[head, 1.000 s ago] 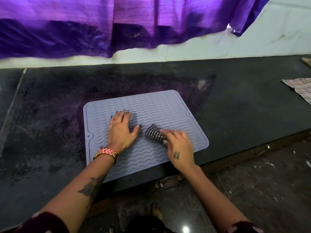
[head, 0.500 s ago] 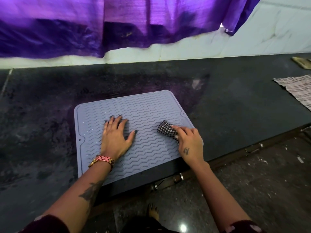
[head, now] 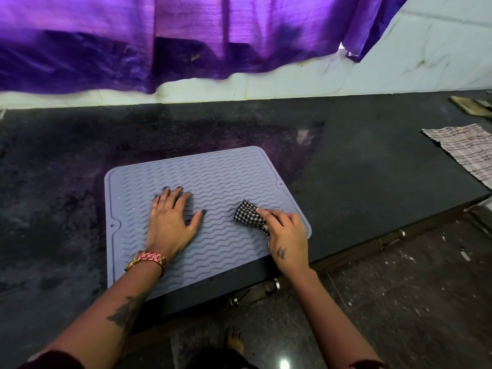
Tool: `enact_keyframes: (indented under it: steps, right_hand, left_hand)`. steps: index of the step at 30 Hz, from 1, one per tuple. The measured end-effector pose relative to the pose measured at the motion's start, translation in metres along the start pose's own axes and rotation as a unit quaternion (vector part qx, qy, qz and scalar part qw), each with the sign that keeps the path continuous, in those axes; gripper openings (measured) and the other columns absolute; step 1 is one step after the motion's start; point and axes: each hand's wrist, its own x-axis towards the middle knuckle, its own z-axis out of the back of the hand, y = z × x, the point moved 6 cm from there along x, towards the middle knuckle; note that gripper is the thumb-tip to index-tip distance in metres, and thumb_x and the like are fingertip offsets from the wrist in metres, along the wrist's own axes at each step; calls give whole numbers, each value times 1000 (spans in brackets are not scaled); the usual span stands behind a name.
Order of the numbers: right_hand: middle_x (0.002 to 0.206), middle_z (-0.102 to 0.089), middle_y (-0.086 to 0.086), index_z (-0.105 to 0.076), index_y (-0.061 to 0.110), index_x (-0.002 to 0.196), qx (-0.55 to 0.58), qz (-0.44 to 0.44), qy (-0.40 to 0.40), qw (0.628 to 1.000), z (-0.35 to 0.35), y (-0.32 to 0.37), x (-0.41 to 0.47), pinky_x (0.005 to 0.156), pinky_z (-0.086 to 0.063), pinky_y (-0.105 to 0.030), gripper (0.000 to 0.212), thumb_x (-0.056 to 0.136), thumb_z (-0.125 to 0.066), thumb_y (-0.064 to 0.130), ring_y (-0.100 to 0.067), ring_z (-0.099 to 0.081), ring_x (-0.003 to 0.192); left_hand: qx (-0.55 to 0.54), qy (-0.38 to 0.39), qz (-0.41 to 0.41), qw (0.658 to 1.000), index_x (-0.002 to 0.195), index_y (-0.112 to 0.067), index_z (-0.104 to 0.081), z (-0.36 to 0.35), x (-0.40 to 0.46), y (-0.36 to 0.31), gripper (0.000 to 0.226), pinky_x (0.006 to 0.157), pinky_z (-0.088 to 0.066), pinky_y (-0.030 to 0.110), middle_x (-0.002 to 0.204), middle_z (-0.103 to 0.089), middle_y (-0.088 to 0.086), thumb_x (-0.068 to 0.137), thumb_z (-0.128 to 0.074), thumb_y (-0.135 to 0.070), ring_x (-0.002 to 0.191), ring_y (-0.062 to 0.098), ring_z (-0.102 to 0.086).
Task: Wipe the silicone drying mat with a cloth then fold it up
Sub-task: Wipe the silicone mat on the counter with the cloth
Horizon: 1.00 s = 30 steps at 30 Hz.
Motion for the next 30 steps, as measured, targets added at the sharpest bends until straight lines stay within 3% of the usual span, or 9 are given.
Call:
enact_keyframes:
  steps: [6,11,16,22,27,30]
  right_hand:
    - [110,-67,-2,-61,21,123,39,-69,15,997,11,-14,20,73,-46,-35,37,89,-53,8,-26,-52,89]
    - [111,-66,-5,-59,19,124,70,-153,-57,984,41,-51,24,73,-35,-28,37,89,-53,8,-29,-54,92]
    - [115,-62,-8,-56,21,127,-7,-189,18,982,22,-58,13,76,-41,-35,38,90,-50,14,-30,-51,95]
    - [115,-61,-11,-54,19,128,-56,-212,21,975,10,-39,9,76,-42,-37,40,89,-51,16,-31,-51,94]
    - [114,-61,-1,-52,30,126,-36,-221,67,972,14,-42,13,73,-41,-29,39,88,-54,22,-25,-53,101]
    - [111,-67,3,-59,38,118,100,-243,108,959,14,-46,18,81,-45,-29,36,85,-62,26,-22,-60,102]
  left_hand:
    - [2,4,1,1000,140,-18,-42,0,-2,0,74,119,-5,39,151,-34,7,83,-29,-63,143,25,-19]
    - [7,1,3,1000,140,-18,-42,-2,-1,2,73,118,-5,39,150,-36,8,84,-29,-63,143,26,-21]
    - [17,6,1,1000,140,-17,-41,-4,0,2,69,118,-6,40,150,-35,8,88,-31,-62,143,26,-20]
    - [29,6,2,1000,139,-16,-42,-5,1,1,72,118,-7,41,149,-37,9,85,-28,-62,142,28,-22]
    - [36,7,5,999,139,-16,-42,-5,2,0,72,118,-7,41,149,-37,8,84,-27,-61,142,28,-22]
    - [35,10,5,999,139,-16,-41,-4,1,0,72,118,-6,41,150,-36,8,84,-26,-61,143,27,-20]
